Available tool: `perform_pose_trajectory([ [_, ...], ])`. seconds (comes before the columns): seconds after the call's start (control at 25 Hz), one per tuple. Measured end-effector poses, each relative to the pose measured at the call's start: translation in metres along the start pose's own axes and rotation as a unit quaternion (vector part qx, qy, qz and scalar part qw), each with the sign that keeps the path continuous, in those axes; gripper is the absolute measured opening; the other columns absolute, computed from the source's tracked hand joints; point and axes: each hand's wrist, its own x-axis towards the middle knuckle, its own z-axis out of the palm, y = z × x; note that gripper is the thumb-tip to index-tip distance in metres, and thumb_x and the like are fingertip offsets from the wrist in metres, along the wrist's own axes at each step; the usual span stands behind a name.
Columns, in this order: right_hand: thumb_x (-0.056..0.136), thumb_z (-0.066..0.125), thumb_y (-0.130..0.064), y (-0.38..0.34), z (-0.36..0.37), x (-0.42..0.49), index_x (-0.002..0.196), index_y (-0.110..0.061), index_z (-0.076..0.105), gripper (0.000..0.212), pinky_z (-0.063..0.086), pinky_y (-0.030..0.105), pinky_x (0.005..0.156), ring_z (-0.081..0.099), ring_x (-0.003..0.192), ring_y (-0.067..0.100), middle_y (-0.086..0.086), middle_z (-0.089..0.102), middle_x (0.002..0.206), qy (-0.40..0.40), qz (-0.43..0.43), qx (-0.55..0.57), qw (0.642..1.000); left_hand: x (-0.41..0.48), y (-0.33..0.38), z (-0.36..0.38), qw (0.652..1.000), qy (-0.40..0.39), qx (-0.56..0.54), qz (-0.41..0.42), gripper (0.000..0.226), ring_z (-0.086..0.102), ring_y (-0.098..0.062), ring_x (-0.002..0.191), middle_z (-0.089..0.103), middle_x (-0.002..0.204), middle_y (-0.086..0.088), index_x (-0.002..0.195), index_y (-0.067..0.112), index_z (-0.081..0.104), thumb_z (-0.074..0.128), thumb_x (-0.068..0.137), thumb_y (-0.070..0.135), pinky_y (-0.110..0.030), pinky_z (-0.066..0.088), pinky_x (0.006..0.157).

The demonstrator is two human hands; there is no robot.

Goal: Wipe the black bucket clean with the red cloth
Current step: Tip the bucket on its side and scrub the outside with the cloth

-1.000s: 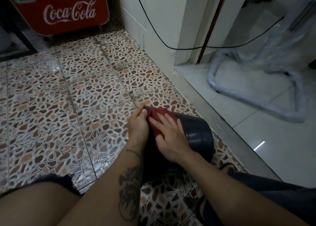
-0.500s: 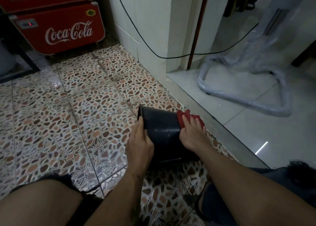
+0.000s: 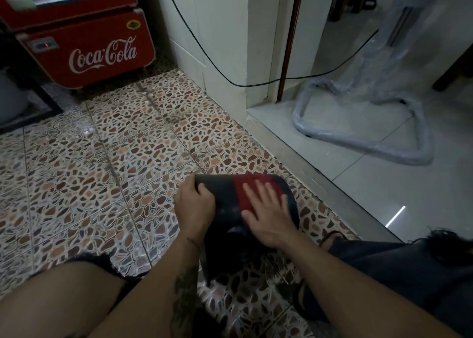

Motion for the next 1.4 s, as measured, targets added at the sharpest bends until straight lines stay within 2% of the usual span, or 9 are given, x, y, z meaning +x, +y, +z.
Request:
perform_pose_trajectory([
  [0.12,0.101,0.016,-0.059,0.038,-0.011,0.011,0.157,-0.041,-0.011,0.065,-0.009,0.064,0.118,-0.017,0.153,0.026,-0.002,-0.019,0.167,-0.021,0.134,-0.015,0.991,-0.015,-0.012,0.003,0.999,-0.006,0.003,0.031,0.049,0.042,-0.023,0.139,0.048,0.151,-0.004,0.148,0.015,0.047,0.043,0.099,0.020,-0.038,0.030,0.116],
  [0.24,0.101,0.013,-0.054,0.034,-0.022,0.029,0.159,-0.035,-0.004,0.064,-0.008,0.064,0.118,-0.014,0.154,0.030,0.004,-0.012,0.169,-0.044,0.187,-0.028,0.981,-0.012,-0.016,0.004,0.999,0.008,-0.036,0.028,0.048,0.044,-0.023,0.139,0.050,0.151,-0.004,0.146,0.017,0.050,0.041,0.099,0.019,-0.034,0.029,0.116],
  [0.6,0.086,0.023,-0.037,-0.058,-0.006,0.040,0.158,-0.040,0.022,0.072,-0.014,0.047,0.121,0.000,0.154,0.013,-0.009,0.009,0.169,-0.029,-0.079,0.098,0.992,0.034,-0.006,0.012,0.994,0.008,-0.078,-0.072,0.041,0.058,-0.024,0.112,0.065,0.133,-0.008,0.131,0.018,0.065,0.043,0.096,0.016,-0.030,0.041,0.102],
  [0.76,0.093,0.024,-0.037,0.002,-0.002,0.027,0.154,-0.053,-0.001,0.068,-0.012,0.052,0.121,-0.012,0.154,0.015,-0.009,-0.007,0.169,0.010,-0.010,0.012,1.000,0.058,0.000,0.017,0.993,0.002,-0.070,-0.100,0.045,0.054,-0.026,0.128,0.062,0.139,-0.004,0.136,0.019,0.062,0.047,0.094,0.022,-0.038,0.040,0.110],
  [0.92,0.098,0.020,-0.041,0.030,-0.017,0.046,0.155,-0.048,-0.009,0.064,-0.008,0.065,0.118,-0.016,0.153,0.020,-0.005,-0.014,0.169,-0.035,0.110,0.007,0.993,0.024,0.001,0.007,0.998,-0.003,-0.062,-0.002,0.039,0.056,-0.020,0.118,0.063,0.119,0.006,0.136,0.018,0.057,0.047,0.098,0.021,-0.037,0.045,0.099],
  [1.04,0.095,0.019,-0.039,0.021,-0.032,0.066,0.157,-0.043,-0.008,0.068,-0.013,0.064,0.117,-0.018,0.153,0.023,-0.003,-0.016,0.168,-0.058,0.144,0.025,0.988,-0.012,-0.019,0.008,0.996,-0.021,-0.029,0.082,0.054,0.034,-0.006,0.141,0.040,0.157,0.008,0.155,0.026,0.032,0.041,0.102,0.021,-0.031,0.026,0.118],
  [1.12,0.094,0.024,-0.036,0.009,-0.037,0.070,0.158,-0.040,-0.007,0.071,-0.013,0.061,0.118,-0.019,0.153,0.026,-0.001,-0.017,0.168,-0.076,0.153,0.043,0.984,-0.014,-0.025,0.013,0.994,0.002,-0.049,0.099,0.056,0.024,0.001,0.142,0.030,0.162,0.008,0.157,0.024,0.029,0.039,0.103,0.016,-0.020,0.015,0.117],
  [1.24,0.093,0.032,-0.030,-0.020,-0.036,0.058,0.160,-0.035,-0.001,0.075,-0.008,0.056,0.122,-0.014,0.154,0.028,0.002,-0.011,0.169,-0.066,0.050,0.018,0.996,0.001,-0.018,0.021,0.990,-0.008,-0.141,0.023,0.052,0.038,-0.012,0.143,0.042,0.157,0.003,0.153,0.022,0.039,0.040,0.102,0.015,-0.031,0.026,0.120],
  [1.4,0.094,0.039,-0.023,-0.047,-0.016,0.015,0.161,-0.033,0.003,0.076,-0.009,0.044,0.122,-0.013,0.154,0.020,-0.003,-0.008,0.170,-0.033,-0.126,0.034,0.991,0.032,-0.014,0.020,0.977,-0.037,-0.187,-0.098,0.061,0.063,-0.030,0.114,0.062,0.136,-0.003,0.148,0.029,0.045,0.042,0.087,0.026,-0.049,0.051,0.100],
])
